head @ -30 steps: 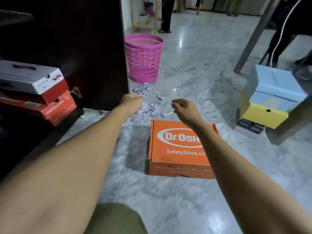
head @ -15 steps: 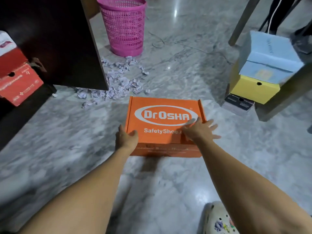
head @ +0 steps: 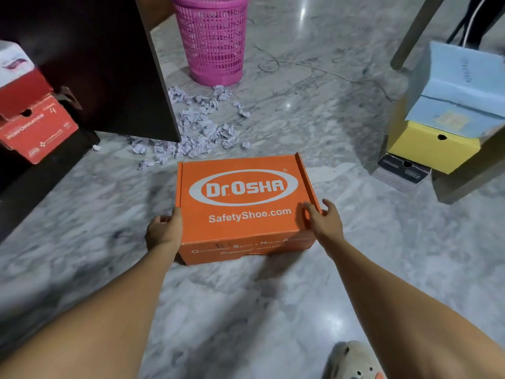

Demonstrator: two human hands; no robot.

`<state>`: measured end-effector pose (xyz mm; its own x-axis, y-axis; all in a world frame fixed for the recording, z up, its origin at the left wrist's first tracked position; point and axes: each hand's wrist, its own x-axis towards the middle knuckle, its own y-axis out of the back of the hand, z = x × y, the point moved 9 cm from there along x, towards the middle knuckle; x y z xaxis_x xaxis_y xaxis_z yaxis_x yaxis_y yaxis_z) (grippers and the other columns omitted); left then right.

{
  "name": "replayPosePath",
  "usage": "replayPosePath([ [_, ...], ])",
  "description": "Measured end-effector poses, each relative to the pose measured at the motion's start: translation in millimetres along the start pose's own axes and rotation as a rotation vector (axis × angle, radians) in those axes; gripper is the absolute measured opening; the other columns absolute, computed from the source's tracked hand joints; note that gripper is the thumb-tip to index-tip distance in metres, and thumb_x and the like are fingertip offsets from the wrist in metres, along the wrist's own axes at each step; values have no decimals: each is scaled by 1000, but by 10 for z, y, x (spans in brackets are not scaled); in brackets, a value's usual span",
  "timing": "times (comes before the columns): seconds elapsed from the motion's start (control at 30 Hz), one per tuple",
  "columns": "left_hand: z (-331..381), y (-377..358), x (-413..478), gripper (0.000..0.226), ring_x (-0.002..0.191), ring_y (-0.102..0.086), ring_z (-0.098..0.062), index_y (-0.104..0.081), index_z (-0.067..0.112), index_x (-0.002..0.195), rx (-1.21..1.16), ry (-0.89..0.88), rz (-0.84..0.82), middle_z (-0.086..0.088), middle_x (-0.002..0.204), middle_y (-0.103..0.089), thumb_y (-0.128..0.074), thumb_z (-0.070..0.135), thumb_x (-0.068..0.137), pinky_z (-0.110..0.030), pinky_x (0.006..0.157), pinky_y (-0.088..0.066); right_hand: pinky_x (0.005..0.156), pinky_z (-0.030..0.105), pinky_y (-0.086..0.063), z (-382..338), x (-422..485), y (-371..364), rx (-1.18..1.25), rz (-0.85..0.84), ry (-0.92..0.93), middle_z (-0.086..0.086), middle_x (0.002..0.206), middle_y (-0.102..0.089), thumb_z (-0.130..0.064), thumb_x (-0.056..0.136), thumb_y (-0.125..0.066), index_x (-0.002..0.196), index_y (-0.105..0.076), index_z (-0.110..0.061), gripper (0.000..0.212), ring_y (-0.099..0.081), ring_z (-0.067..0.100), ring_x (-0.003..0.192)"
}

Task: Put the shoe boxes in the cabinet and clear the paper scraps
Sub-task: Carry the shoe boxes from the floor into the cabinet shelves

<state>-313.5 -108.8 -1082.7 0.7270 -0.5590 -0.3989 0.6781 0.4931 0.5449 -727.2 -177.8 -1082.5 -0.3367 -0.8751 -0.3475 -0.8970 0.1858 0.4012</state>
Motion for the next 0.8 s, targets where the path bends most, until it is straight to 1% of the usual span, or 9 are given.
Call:
replayPosePath([
  [0.07,7,-60,21,40,89,-64,-34,-61,16,85,-7,4,-70,-12,98,-68,-51,55,87,-40,84,-53,99,48,-51,80,11,-105,52,-69,-13,6,126,-64,-53,86,-62,132,-52,-19,58,-63,26,110],
  [0.13,-33,-152,-3,35,86,-67,-34,-60,20,89,-32,32,-166,-9,96,-69,-54,55,87,-46,85,-56,97,48,-52,71,7,-169,56,-93,11,4,118,-68,-51,87,-63,118,-58,-25,40,-66,25,105],
  [0.27,-72,-118,-18,33,79,-70,-34,-60,26,104,-92,59,-217,-7,93,-69,-59,52,84,-52,74,-60,97,49,-52,-53,5,-280,37,-128,45,4,119,-67,-46,89,-64,127,-58,-20,47,-65,26,107],
  [0.33,-69,-32,10,30,76,-70,-33,-60,27,106,-103,48,-220,-8,92,-69,-58,50,87,-43,61,-59,98,49,-51,-157,6,-356,39,-151,76,4,121,-67,-46,90,-64,131,-56,-19,49,-64,26,108],
  [0.4,-64,88,68,30,78,-70,-32,-59,27,108,-133,36,-221,-7,94,-70,-58,49,88,-38,58,-57,99,48,-51,-312,-9,-446,37,-174,126,3,122,-66,-47,91,-63,132,-55,-19,50,-63,25,109],
  [0.5,-76,337,182,32,86,-71,-30,-61,30,112,-193,28,-217,-6,101,-73,-59,50,87,-49,77,-59,97,44,-52,-612,-53,-624,48,-217,216,2,123,-65,-46,91,-63,133,-54,-20,50,-63,22,107],
  [0.57,-73,545,234,31,90,-71,-29,-60,31,112,-245,32,-193,-6,105,-73,-59,50,87,-52,85,-56,95,41,-52,-837,-114,-772,58,-256,268,1,123,-65,-46,91,-63,135,-53,-19,53,-63,21,107],
  [0.7,147,1023,198,32,95,-67,-30,-55,27,119,-330,-12,-155,-7,104,-70,-50,48,94,-52,92,-50,92,38,-53,-1376,-250,-1075,103,-309,371,-1,120,-67,-47,86,-69,134,-56,-22,55,-65,20,105],
  [0.8,352,1482,228,31,93,-64,-28,-58,24,115,-382,-8,-90,-9,103,-69,-52,44,93,-51,93,-48,88,34,-54,-1840,-416,-1278,152,-337,450,1,117,-68,-43,86,-71,131,-58,-21,52,-67,15,97],
])
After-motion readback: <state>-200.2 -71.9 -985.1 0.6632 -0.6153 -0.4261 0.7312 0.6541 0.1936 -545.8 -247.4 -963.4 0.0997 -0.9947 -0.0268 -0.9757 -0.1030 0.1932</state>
